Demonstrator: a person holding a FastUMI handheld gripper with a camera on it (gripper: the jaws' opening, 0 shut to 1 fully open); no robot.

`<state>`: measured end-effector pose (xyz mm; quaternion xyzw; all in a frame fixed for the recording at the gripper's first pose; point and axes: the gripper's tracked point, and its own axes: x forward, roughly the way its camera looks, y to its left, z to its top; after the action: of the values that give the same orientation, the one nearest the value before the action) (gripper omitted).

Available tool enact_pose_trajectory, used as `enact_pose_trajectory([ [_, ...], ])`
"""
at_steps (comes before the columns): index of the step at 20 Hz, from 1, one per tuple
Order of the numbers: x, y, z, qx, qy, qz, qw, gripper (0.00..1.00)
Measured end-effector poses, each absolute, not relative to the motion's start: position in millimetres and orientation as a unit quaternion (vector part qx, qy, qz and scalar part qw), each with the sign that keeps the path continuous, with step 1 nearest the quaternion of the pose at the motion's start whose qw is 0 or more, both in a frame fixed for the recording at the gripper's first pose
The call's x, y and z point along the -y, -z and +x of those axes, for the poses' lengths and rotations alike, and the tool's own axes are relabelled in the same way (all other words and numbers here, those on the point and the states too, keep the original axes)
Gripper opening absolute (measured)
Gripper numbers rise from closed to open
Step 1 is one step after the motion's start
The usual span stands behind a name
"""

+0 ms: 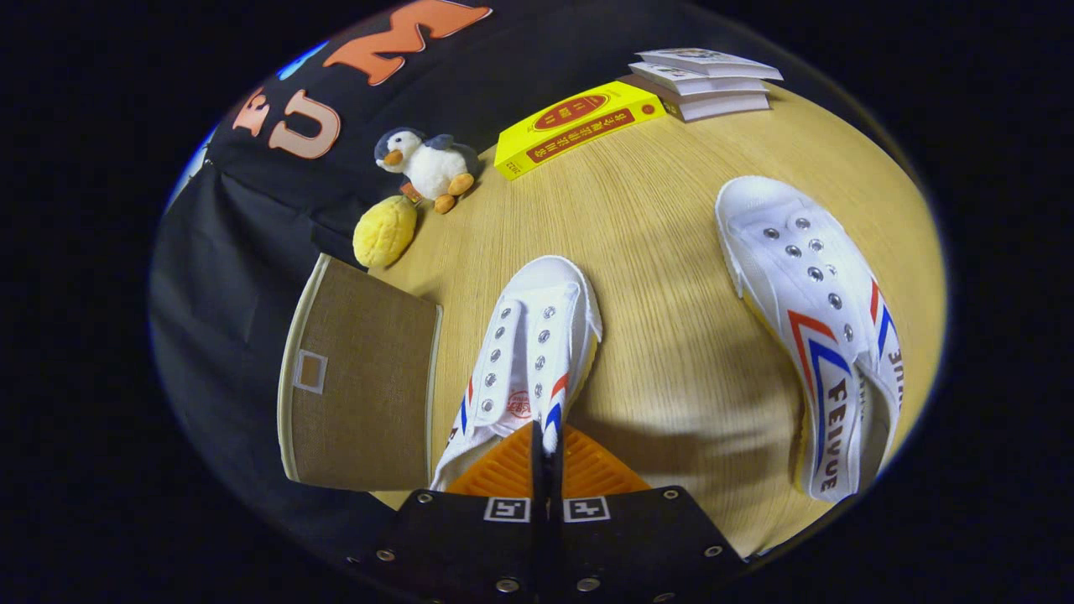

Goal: Open the storage box then place both shoes into the box .Put the left shoe in first, then the right shoe, with the right side of both shoes facing outward in a uniform manner.

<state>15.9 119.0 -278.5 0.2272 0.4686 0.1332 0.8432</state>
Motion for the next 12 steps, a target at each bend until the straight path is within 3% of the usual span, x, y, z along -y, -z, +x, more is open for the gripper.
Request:
enact_pose_trajectory([
  [12,-170,113,28,-0.365,-0.118,0.255,0.887,0.0],
])
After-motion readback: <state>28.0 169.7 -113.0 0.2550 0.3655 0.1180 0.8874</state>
